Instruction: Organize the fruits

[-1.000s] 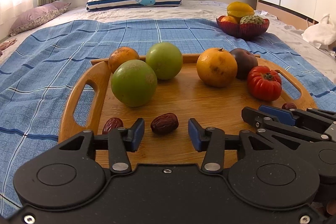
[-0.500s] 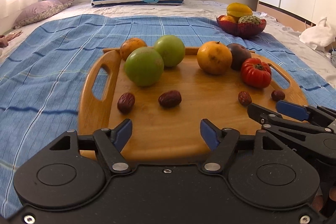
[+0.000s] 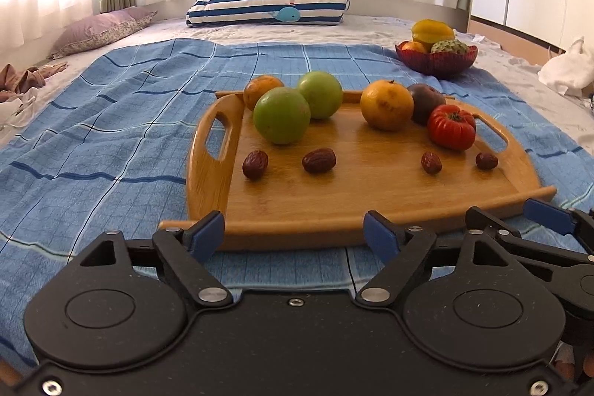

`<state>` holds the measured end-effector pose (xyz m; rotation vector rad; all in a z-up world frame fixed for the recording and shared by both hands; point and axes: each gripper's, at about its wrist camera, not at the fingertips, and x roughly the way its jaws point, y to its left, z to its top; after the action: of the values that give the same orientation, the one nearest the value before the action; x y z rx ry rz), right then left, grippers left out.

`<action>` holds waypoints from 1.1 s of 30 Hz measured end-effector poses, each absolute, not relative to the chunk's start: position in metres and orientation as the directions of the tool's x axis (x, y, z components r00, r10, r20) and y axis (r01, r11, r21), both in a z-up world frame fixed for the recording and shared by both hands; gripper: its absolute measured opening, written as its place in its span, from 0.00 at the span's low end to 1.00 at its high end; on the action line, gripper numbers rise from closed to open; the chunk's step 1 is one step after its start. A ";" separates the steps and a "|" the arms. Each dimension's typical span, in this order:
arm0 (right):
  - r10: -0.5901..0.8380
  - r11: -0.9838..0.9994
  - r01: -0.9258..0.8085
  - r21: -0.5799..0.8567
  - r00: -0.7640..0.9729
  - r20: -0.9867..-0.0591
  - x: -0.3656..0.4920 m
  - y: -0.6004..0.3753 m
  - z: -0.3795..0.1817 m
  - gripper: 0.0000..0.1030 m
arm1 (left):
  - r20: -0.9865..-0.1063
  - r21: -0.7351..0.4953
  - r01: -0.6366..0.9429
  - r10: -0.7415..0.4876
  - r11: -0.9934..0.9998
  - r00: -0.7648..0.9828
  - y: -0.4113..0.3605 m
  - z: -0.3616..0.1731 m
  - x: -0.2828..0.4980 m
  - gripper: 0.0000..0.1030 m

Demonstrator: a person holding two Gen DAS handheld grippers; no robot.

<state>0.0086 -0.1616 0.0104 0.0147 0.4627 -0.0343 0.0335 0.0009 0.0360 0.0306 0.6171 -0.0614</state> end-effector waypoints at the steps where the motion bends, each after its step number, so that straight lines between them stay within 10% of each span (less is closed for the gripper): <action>1: -0.031 0.999 0.035 0.000 0.893 -0.449 0.006 -0.161 0.010 0.77 | -0.583 0.015 0.066 -0.045 0.998 0.811 0.000 0.034 0.032 0.80; 33: -0.004 1.000 0.002 -0.004 0.838 -0.545 0.018 -0.166 -0.017 0.95 | -0.648 -0.026 0.037 -0.045 0.999 0.760 0.010 -0.003 0.042 1.00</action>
<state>0.0180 -0.1660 -0.0166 -0.0033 0.5765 -0.0029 0.0418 0.0099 -0.0026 -0.0118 0.7055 -0.0443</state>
